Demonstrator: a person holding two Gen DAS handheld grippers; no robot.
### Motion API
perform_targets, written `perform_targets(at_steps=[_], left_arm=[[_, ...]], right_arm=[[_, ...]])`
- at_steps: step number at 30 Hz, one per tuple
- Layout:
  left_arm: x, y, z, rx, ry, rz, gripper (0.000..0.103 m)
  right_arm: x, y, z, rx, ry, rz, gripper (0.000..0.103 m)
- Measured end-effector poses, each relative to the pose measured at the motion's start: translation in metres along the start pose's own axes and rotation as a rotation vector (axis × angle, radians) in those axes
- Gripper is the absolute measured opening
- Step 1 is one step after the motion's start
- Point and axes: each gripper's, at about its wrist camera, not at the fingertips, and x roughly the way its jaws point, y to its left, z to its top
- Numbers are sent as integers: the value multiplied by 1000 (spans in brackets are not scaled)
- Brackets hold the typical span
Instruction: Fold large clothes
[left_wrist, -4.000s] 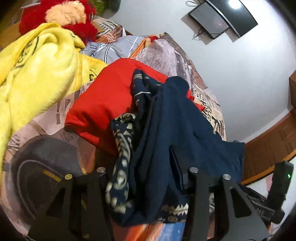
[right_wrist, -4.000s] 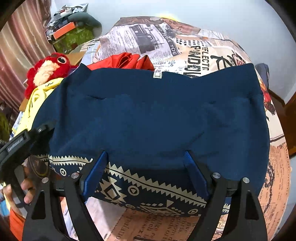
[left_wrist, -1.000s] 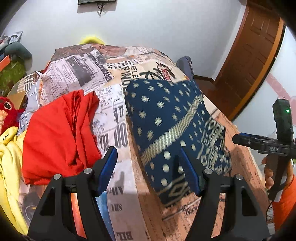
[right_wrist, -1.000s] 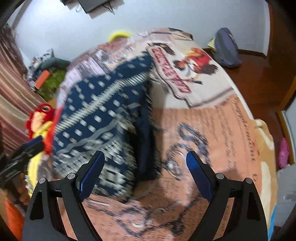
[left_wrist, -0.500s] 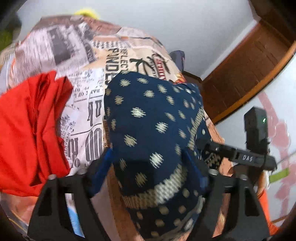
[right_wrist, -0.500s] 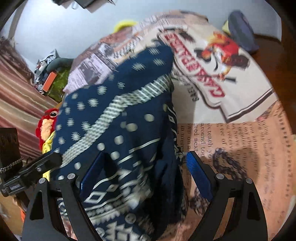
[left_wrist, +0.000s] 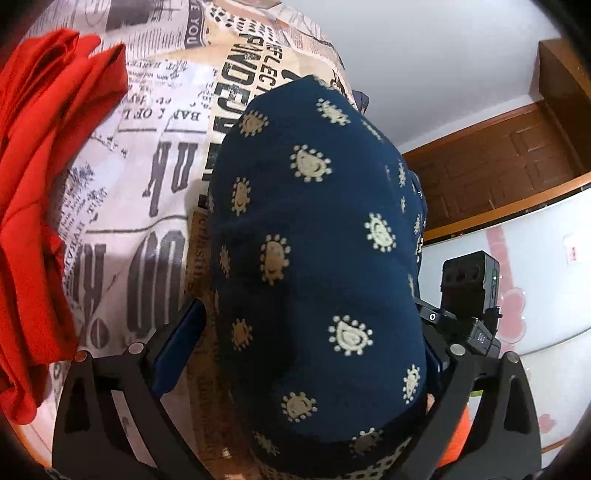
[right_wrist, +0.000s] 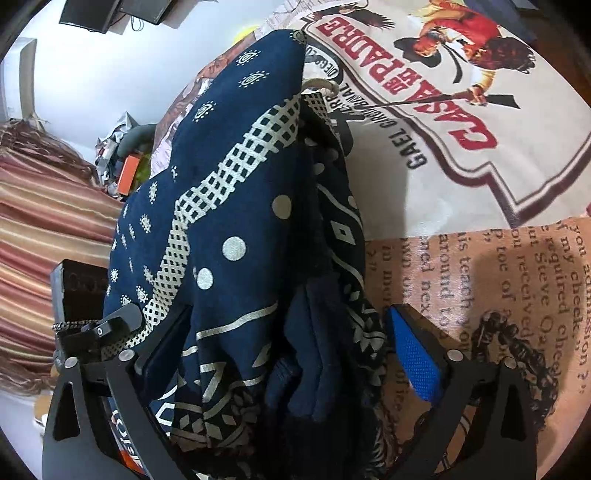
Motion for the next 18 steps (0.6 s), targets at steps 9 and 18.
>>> perform_targets(at_steps=[9, 18], left_arm=[[-22, -12, -16, 25, -24, -16, 68], [-80, -49, -34, 142, -76, 44, 63]], right_arm=[[-11, 22, -9, 10, 19, 41, 44], [-25, 94, -26, -87, -12, -82, 32]])
